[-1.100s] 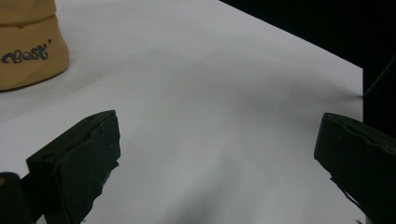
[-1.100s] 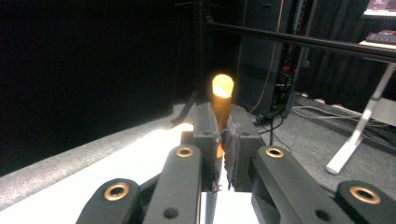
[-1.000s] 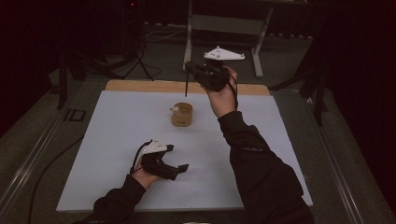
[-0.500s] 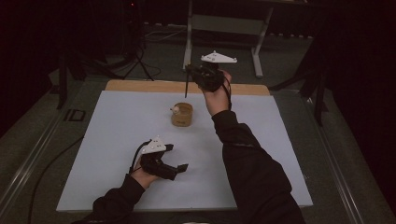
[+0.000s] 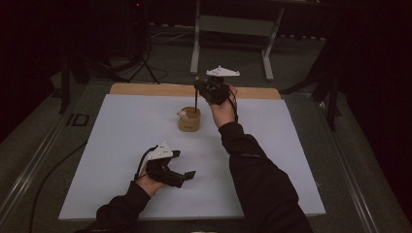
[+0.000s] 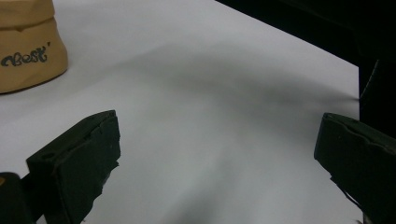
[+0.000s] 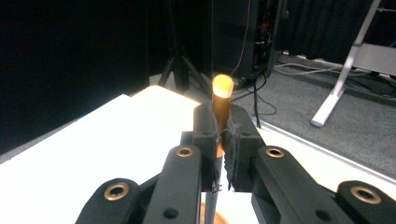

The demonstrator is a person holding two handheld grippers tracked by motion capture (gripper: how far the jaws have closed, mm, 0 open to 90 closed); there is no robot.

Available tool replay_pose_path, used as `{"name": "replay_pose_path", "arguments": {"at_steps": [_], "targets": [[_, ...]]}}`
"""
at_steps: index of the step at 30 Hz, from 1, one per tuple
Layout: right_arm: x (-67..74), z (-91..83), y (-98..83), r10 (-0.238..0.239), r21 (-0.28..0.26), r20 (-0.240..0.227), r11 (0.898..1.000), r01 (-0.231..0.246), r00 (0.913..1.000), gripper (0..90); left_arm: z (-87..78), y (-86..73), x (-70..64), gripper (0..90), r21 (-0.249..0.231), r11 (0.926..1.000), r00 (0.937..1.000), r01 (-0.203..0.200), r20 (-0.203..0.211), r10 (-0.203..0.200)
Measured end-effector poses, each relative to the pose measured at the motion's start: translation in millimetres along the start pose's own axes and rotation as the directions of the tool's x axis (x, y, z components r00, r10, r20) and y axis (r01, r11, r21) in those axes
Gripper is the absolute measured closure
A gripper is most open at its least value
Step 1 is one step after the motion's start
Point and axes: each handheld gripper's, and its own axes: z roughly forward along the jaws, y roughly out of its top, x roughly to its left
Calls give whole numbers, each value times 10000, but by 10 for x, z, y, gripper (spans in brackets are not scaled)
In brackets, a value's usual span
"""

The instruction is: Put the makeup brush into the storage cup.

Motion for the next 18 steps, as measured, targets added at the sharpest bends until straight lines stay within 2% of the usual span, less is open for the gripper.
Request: {"name": "replay_pose_path", "arguments": {"at_steps": [11, 18], "targets": [[0, 122, -182, 297, 291, -148, 9991, -292, 9995, 839, 3, -3, 4, 11, 33, 10000, 10000, -15, 24, 15], [27, 185, -267, 200, 544, -183, 9983, -189, 9996, 839, -2, -2, 7, 11, -2, 10000, 10000, 52, 58, -52]]}}
